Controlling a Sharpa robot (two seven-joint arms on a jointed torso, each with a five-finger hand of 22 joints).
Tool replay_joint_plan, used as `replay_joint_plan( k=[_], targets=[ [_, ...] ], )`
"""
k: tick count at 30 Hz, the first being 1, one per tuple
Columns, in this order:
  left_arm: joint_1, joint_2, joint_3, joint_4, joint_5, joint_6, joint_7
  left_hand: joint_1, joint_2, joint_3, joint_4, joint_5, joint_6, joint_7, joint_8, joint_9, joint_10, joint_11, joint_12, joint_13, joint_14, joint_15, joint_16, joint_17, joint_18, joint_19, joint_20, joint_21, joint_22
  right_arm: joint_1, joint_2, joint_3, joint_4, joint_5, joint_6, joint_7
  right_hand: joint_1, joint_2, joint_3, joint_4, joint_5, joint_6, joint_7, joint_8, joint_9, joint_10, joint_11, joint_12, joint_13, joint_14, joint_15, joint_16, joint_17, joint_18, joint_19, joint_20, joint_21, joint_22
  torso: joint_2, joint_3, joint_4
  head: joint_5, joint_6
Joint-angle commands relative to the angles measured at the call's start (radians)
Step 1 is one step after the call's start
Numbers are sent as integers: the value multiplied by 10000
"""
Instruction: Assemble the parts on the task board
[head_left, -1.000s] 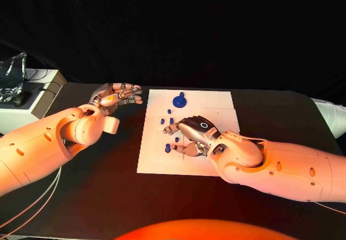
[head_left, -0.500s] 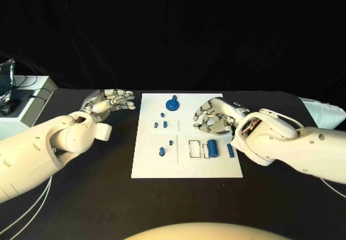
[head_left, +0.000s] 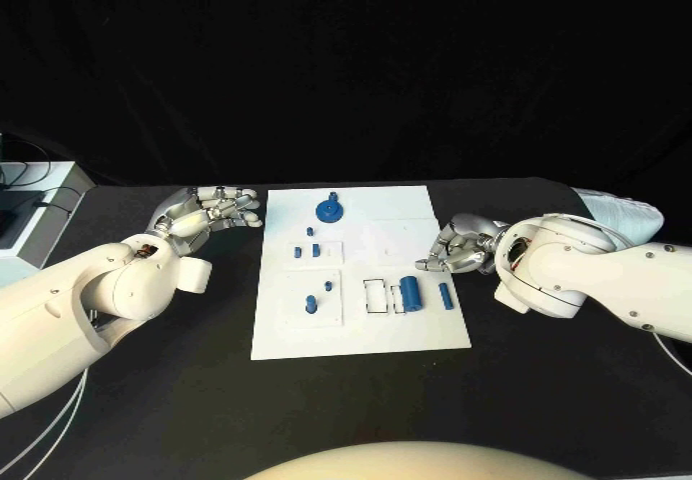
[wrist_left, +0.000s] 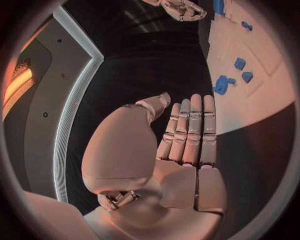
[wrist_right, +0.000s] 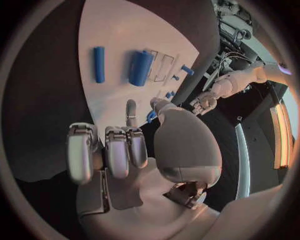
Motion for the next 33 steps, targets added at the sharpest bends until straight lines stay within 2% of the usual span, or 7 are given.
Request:
replay_joint_plan(
  k=[1, 10, 17, 20, 30, 33],
  targets=[
    [-26, -5, 8, 74, 86, 292, 223, -38, -47, -29, 52, 21, -25, -14, -68, -18, 79, 17, -6, 5, 69, 8, 36, 17, 29, 91, 13, -39, -11, -9, 41, -38, 22, 423, 1207, -1453, -191, 1, -144, 10, 67, -49, -15, 34, 106, 1045, -18, 103, 2605, 922, 43, 68, 2022, -159, 823, -49, 96, 2169, -64, -5, -64, -9, -30],
    [-52, -2, 8, 103, 86, 284, 200, -59, -58, -36, 73, 22, -8, -11, -63, -19, 51, 25, -55, -9, 68, 10, 38, 43, 28, 102, 11, -57, -22, -166, 419, -157, -23, 464, 1255, -1920, -532, 38, -459, 14, 71, -71, -34, 52, 311, 1060, -32, 125, 2627, 944, 34, 104, 2140, -184, 847, -57, 224, 2235, -84, -16, -66, -4, -66],
    [-55, -16, 8, 104, 86, 225, 157, -63, -59, -36, 79, 23, -4, -7, -62, -20, 41, 29, -71, -13, 64, 12, 37, 51, 28, 105, 11, -63, -26, -297, 685, -183, -119, 488, 1227, -1970, -747, 84, -706, 15, -38, -90, -40, 52, 438, 1060, -34, 125, 2627, 947, 33, 111, 2163, -190, 851, -56, 255, 2255, -80, -26, -52, -2, -92],
    [-55, -28, 8, 91, 86, 193, 144, -63, -59, -36, 79, 23, -4, -7, -62, -20, 41, 29, -71, -13, 64, 12, 37, 51, 28, 105, 11, -63, -26, -353, 804, -190, -189, 511, 1247, -1977, -845, 111, -923, 14, -179, -102, -42, 49, 525, 1060, -35, 125, 2627, 951, 33, 116, 2184, -193, 853, -54, 270, 2266, -74, -22, -71, 4, -100],
    [-56, -27, 8, 76, 85, 192, 118, -65, -56, -32, 88, 23, -2, 2, -63, -23, 26, 36, -97, -19, 59, 14, 35, 64, 28, 112, 10, -73, -31, -534, 1150, -206, -443, 518, 1132, -1980, -829, 278, -1596, 18, -581, -134, -40, 23, 740, 1060, -31, 125, 2627, 948, 39, 113, 2176, -187, 843, -45, 239, 2266, -80, -27, -54, 27, -129],
    [-56, -30, 8, 72, 85, 192, 111, -65, -56, -32, 88, 23, -2, 2, -63, -23, 26, 36, -97, -19, 59, 14, 35, 64, 28, 112, 10, -73, -31, -555, 1213, -207, -484, 492, 1085, -1978, -818, 293, -1635, 18, -592, -134, -40, 21, 752, 1060, -31, 125, 2627, 947, 40, 112, 2170, -189, 846, -45, 252, 2272, -83, -32, -58, 30, -144]
  ],
)
